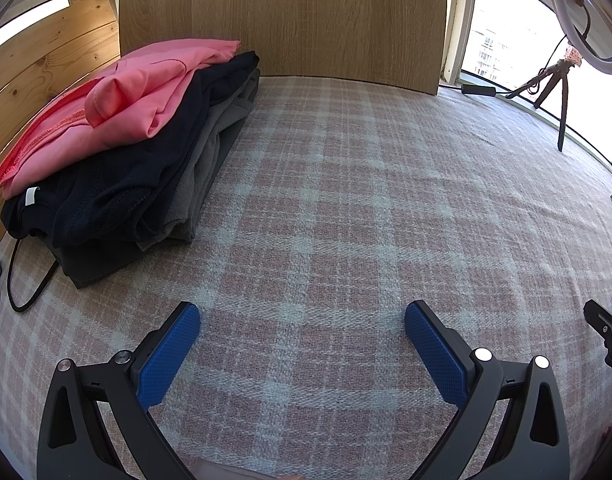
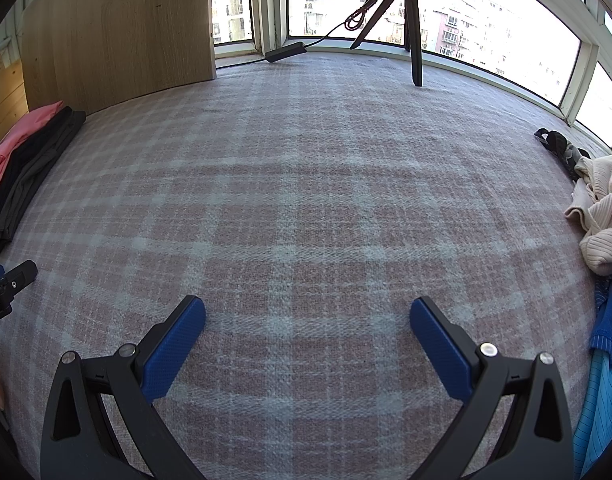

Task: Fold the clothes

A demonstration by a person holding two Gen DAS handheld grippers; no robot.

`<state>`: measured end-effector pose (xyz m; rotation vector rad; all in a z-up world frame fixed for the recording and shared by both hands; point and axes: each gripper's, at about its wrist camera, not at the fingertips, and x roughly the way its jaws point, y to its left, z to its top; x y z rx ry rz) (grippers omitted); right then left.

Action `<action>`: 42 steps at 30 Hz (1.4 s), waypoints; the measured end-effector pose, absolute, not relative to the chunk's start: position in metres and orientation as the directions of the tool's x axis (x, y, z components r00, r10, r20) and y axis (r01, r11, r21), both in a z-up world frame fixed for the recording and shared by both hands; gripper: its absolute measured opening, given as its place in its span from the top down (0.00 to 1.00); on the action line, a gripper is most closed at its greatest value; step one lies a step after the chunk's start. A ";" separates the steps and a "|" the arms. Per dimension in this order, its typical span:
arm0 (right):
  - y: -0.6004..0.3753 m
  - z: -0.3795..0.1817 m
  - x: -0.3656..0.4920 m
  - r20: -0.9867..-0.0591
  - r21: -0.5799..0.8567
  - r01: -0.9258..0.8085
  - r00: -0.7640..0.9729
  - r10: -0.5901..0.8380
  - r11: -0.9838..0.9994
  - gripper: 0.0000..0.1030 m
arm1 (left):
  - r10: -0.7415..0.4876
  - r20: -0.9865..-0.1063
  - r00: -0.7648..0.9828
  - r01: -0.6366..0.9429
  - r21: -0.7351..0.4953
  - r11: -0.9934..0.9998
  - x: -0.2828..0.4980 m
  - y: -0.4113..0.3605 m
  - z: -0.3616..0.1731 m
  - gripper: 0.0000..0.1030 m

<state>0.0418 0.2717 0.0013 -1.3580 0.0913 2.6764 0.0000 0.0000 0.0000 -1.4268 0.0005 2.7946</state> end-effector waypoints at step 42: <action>0.279 0.054 0.075 -0.805 0.018 -0.218 -0.581 0.115 -0.976 0.00 | 0.027 -0.820 -0.571 -0.059 0.008 -0.998 0.016 -0.003 0.048 0.01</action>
